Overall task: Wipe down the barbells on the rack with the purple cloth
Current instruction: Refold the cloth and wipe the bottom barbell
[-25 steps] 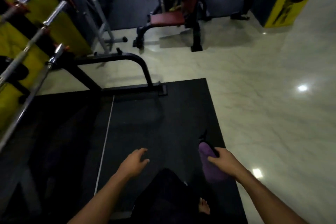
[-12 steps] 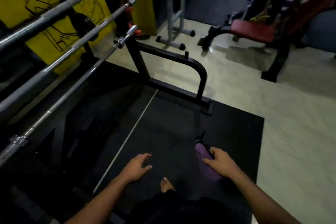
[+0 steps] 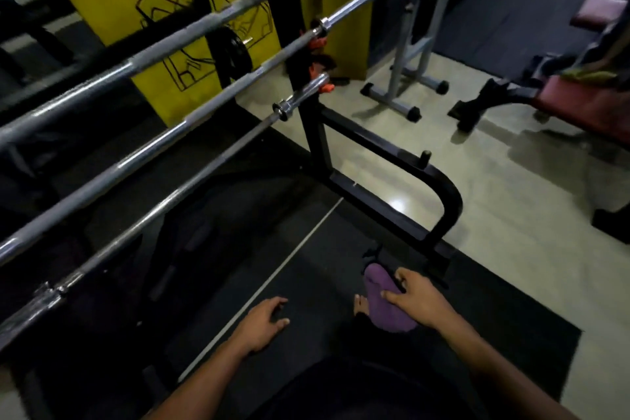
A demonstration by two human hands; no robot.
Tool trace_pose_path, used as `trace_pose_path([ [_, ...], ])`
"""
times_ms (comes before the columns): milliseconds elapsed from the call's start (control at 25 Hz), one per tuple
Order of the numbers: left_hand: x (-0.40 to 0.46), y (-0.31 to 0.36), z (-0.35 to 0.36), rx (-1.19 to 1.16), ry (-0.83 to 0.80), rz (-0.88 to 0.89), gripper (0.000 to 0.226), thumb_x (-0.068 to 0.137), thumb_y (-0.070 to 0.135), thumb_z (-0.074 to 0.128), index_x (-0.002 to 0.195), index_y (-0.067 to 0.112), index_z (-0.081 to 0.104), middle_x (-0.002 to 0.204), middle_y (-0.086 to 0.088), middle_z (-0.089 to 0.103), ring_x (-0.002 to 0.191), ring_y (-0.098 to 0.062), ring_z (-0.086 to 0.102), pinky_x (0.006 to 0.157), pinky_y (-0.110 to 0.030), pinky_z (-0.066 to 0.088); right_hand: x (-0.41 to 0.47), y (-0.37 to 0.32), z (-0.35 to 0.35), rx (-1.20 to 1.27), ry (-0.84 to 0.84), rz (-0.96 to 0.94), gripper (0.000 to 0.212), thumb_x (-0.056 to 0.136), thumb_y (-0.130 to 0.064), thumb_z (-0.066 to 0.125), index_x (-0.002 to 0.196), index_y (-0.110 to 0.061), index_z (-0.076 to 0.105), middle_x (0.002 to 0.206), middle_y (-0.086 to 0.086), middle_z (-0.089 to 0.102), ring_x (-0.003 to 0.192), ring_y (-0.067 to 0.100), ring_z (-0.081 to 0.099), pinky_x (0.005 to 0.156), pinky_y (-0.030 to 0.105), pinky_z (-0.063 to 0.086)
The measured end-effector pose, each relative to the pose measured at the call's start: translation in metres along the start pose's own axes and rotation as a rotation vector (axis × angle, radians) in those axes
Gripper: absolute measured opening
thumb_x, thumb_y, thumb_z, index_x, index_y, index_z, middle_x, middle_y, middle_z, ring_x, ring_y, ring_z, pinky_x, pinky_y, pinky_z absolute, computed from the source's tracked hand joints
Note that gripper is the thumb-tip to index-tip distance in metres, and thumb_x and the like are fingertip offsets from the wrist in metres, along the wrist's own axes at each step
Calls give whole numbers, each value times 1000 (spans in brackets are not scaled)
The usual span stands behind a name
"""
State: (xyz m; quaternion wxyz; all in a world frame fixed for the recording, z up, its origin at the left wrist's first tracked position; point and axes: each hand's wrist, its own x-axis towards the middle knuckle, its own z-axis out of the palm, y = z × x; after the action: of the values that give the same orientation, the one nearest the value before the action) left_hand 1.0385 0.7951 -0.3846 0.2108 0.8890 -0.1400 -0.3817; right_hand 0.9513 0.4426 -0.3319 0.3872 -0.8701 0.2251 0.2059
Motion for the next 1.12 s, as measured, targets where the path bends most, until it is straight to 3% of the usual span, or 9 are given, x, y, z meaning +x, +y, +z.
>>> trace_pose_path([
  [120,51,25,-56,41,49,-25,50,96,34,64,142,23,49,137,0,56,125,-11,54,103,-18,37,81,-32,-44,-20,-48,-55,28,84,-31,74,75,-22,49,71,-6,57,63,6,52,59,28,42],
  [240,91,56,-117,35,137,-28,47,96,33,64,140,23,51,132,1,59,121,-13,55,100,-19,38,142,-69,-81,20,-90,-79,13,87,-27,72,87,-26,59,83,-9,65,73,-1,59,59,18,44],
  [440,146,82,-198,-93,303,2,48,94,33,66,140,25,52,121,3,59,113,-12,57,98,-21,41,245,-120,-126,238,-148,-68,21,93,-22,68,113,-17,67,102,1,74,91,14,71,78,30,57],
  [600,199,72,-260,-83,363,89,50,95,37,64,142,28,49,130,7,56,121,-9,54,105,-22,39,305,-159,-133,296,-111,-57,25,93,-25,70,114,-13,68,99,0,75,88,14,71,72,28,55],
  [760,246,76,-332,8,422,185,48,97,35,59,143,27,49,139,8,52,129,-8,50,108,-11,26,347,-208,-144,324,-15,-55,28,89,-45,73,100,-20,73,87,-3,77,79,12,74,77,40,62],
  [800,261,82,-352,67,490,268,46,98,35,55,142,24,51,139,6,53,129,-11,50,113,-14,23,358,-219,-150,313,12,-58,27,89,-48,71,98,-22,72,88,-4,77,79,11,74,77,39,62],
  [920,309,102,-407,316,722,553,45,96,24,54,140,12,56,140,-4,55,131,-21,50,122,-41,25,383,-247,-168,331,128,-42,31,90,-49,70,103,-20,72,92,-4,75,78,8,72,70,31,61],
  [1040,348,125,-456,392,677,525,63,94,20,62,151,6,38,158,-10,35,146,-23,33,123,-45,23,408,-272,-187,463,174,-45,33,92,-44,70,102,-14,71,88,-2,75,71,8,73,58,26,59],
  [1120,372,126,-471,485,552,488,72,99,29,56,158,9,19,167,-7,11,153,-20,15,124,-43,21,437,-288,-199,463,222,-73,32,90,-49,70,98,-18,71,88,-3,76,75,13,74,67,36,63],
])
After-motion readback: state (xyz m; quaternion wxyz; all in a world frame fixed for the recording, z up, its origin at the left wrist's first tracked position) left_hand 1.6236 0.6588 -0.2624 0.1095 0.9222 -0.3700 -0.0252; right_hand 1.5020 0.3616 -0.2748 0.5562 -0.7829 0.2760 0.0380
